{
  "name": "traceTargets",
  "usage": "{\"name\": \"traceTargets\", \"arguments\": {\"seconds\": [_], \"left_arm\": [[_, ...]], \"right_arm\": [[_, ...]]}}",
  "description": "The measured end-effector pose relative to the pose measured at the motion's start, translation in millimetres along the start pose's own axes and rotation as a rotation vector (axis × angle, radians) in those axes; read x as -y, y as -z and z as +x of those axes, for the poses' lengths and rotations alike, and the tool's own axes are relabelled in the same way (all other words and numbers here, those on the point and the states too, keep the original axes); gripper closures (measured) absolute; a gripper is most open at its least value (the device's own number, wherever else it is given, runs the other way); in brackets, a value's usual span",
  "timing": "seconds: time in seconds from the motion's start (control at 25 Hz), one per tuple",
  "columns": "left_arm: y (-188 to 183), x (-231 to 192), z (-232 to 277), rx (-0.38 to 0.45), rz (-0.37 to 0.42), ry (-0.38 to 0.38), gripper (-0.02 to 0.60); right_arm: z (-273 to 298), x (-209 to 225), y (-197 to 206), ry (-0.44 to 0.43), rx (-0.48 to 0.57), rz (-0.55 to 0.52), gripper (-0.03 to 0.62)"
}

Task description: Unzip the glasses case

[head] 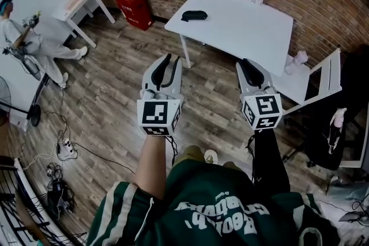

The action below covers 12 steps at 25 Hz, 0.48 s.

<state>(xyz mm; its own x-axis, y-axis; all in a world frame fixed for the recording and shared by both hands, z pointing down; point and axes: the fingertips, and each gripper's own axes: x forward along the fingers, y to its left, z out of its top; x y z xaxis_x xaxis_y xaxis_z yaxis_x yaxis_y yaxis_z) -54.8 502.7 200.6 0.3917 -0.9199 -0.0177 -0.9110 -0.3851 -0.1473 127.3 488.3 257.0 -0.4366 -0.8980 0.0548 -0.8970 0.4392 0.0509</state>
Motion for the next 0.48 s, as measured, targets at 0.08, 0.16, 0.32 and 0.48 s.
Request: {"name": "traceTargets", "arguments": {"seconds": [0.08,0.16,0.32,0.48], "left_arm": [[-0.7,2.8,-0.1,0.012,-0.008,0.024,0.457],[1.4,1.3,0.4,0.011,-0.015,0.034,0.442],[5.6,-11.5,8.6,0.012,-0.02,0.033,0.425],[14.4,-32.5,27.8,0.007,-0.019,0.036,0.425]], "right_arm": [[3.3,-1.7,-0.3,-0.005,0.009,0.008,0.486],[8.2,-3.9,0.5,-0.013,0.013,0.016,0.465],[25.8,-5.6,5.1,-0.025,0.005,0.032,0.437],[54.7,-7.6,14.8,-0.033,-0.022,0.04,0.422]]}}
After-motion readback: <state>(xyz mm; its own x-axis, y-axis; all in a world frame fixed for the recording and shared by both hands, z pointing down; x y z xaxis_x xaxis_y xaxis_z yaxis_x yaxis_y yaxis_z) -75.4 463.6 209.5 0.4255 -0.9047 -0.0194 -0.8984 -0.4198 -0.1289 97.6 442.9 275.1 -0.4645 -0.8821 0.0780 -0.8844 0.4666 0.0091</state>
